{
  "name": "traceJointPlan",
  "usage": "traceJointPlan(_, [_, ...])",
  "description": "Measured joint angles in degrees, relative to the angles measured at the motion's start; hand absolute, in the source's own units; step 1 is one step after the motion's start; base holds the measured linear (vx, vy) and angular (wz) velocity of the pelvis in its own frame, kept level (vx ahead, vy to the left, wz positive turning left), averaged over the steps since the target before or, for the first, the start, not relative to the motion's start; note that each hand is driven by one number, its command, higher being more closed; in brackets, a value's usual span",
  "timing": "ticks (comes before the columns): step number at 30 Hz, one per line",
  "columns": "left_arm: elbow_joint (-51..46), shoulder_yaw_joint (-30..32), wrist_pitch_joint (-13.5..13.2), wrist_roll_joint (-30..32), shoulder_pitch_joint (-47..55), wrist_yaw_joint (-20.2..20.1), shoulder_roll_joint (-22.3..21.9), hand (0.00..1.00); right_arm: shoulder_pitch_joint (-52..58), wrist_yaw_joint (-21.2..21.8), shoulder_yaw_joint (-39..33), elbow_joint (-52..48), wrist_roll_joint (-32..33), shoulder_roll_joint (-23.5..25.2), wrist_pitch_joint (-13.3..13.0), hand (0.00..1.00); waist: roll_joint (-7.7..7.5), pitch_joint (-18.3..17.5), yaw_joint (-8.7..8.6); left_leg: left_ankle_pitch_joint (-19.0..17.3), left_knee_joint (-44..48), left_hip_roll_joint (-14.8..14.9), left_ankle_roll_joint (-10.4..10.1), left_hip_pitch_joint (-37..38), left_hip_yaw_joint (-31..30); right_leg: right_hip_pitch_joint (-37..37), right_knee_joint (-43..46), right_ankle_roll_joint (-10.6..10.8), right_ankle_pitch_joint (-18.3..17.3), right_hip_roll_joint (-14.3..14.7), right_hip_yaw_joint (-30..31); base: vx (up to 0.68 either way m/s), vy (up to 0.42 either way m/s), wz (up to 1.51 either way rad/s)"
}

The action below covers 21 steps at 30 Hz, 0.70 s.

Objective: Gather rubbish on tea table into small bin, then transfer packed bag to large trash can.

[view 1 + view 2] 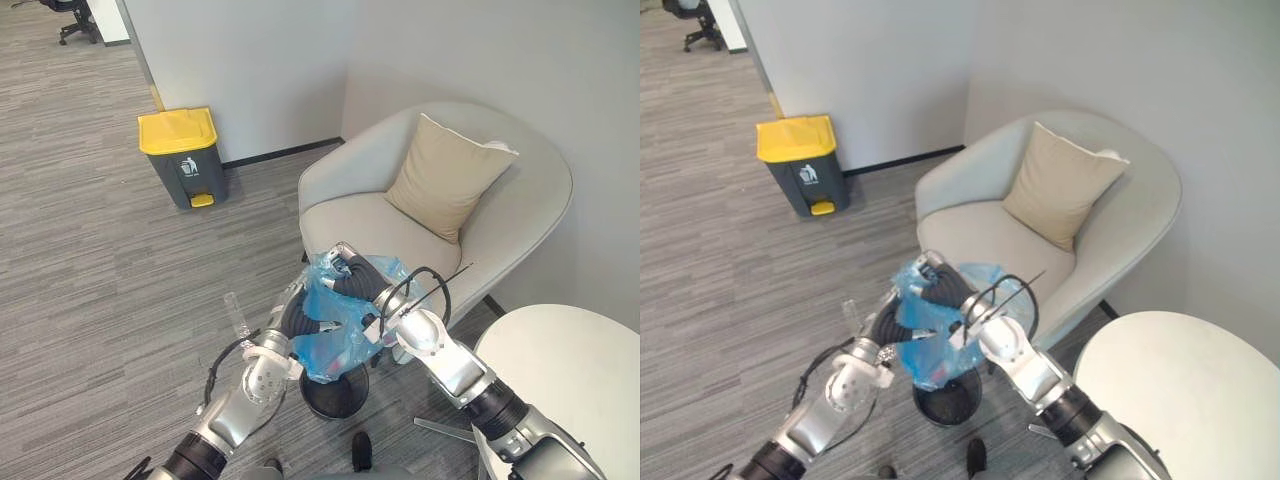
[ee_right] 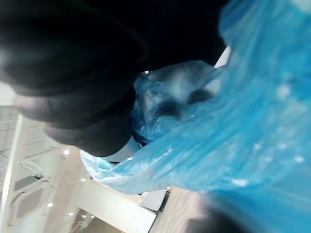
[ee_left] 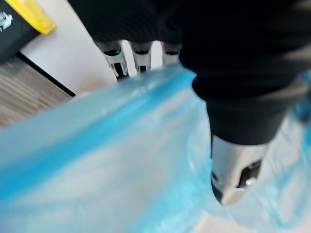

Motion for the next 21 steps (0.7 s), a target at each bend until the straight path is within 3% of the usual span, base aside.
traceJointPlan(7, [3.5,0.1,0.7,-0.4,0.0,0.0,-2.2,0.0,-0.3,0.6,1.7,0.0,1.1,2.0,0.1,1.0,-0.55,-0.4,-0.04,0.0,0.0,0.0,0.0,0.0,0.0,0.0,0.0,0.0,0.0,0.0,0.1,0.0,0.0,0.0])
traceJointPlan(15, [8.9,2.4,1.8,0.3,-0.3,0.3,-3.6,0.0,-0.4,3.1,5.9,-1.7,6.8,4.4,1.2,1.0,-1.09,-0.9,-0.08,0.0,0.0,0.0,0.0,0.3,0.6,-0.1,0.2,0.0,0.0,0.1,0.7,0.0,0.0,-0.03])
traceJointPlan(16, [9.8,2.8,2.1,0.4,-0.4,0.3,-3.9,1.0,-0.4,3.5,6.2,-1.7,6.9,4.6,1.6,1.0,-1.09,-0.9,-0.11,0.0,0.1,0.0,0.0,0.3,0.7,-0.1,0.2,0.0,0.0,0.1,0.8,0.0,0.0,-0.04])
traceJointPlan(21, [13.4,2.9,3.7,1.3,-0.6,0.3,-4.5,1.0,-0.4,4.4,8.0,-1.7,7.7,5.5,2.9,1.0,-1.09,-0.9,-0.13,0.0,0.1,-0.1,-0.1,0.4,0.8,-0.2,0.3,-0.3,-0.2,0.2,0.9,0.0,0.0,0.0])
